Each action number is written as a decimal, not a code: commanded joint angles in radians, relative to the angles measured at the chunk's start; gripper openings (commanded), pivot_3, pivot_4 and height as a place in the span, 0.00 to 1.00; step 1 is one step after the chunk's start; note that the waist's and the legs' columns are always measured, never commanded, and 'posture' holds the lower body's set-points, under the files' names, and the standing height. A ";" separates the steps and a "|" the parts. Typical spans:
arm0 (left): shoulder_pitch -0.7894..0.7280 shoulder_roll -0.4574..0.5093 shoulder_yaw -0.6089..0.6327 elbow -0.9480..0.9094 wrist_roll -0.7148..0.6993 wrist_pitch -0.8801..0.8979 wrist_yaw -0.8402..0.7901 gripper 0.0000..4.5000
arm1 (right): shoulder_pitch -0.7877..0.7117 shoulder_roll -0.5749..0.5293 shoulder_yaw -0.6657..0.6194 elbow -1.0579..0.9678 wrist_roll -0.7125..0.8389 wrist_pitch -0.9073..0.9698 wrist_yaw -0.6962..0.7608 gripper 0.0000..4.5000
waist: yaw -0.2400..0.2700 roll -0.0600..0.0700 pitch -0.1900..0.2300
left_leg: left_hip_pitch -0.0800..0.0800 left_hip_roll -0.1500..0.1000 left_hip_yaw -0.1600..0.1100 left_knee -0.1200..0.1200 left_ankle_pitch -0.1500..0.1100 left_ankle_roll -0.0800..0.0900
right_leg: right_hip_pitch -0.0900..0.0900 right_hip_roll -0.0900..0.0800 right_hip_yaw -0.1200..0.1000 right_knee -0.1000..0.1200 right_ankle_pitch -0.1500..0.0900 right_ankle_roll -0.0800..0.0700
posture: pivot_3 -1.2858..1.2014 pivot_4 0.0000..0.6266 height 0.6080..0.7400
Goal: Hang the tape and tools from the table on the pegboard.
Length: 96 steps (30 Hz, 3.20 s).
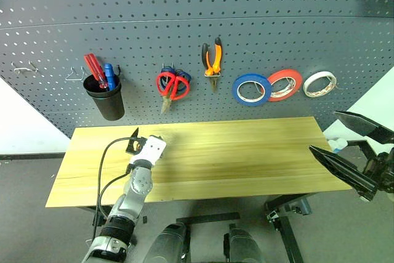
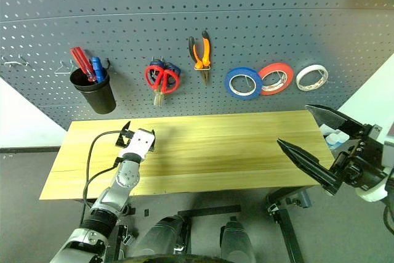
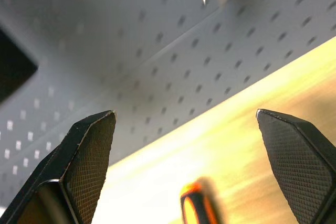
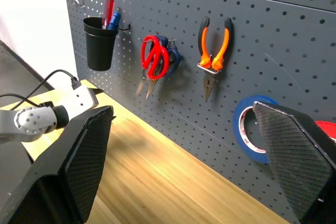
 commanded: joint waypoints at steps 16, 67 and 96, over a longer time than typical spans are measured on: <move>-0.064 -0.073 0.186 -0.083 -0.228 0.478 -0.048 0.99 | 0.022 -0.011 -0.067 -0.010 0.044 -0.013 0.000 1.00 | -0.001 0.000 0.000 | 0.000 0.000 0.000 0.000 0.000 0.000 | 0.000 0.000 -0.001 0.000 0.000 0.000 | 0.47 0.23 1.00; -0.137 -0.051 0.266 0.021 -0.395 0.662 -0.121 0.27 | 0.134 -0.029 -0.049 -0.022 -0.044 0.027 0.072 1.00 | -0.006 -0.008 0.007 | 0.000 0.000 0.000 -0.001 -0.002 -0.002 | 0.000 -0.001 0.000 -0.002 0.000 0.000 | 0.46 0.29 1.00; 0.132 -0.012 0.040 -0.446 -0.270 0.318 -0.236 0.11 | 0.091 -0.026 -0.015 0.011 -0.075 0.023 0.074 1.00 | 0.001 -0.007 0.012 | -0.003 0.000 0.000 -0.003 -0.003 -0.002 | 0.000 -0.001 0.000 -0.008 0.000 0.000 | 0.47 0.27 1.00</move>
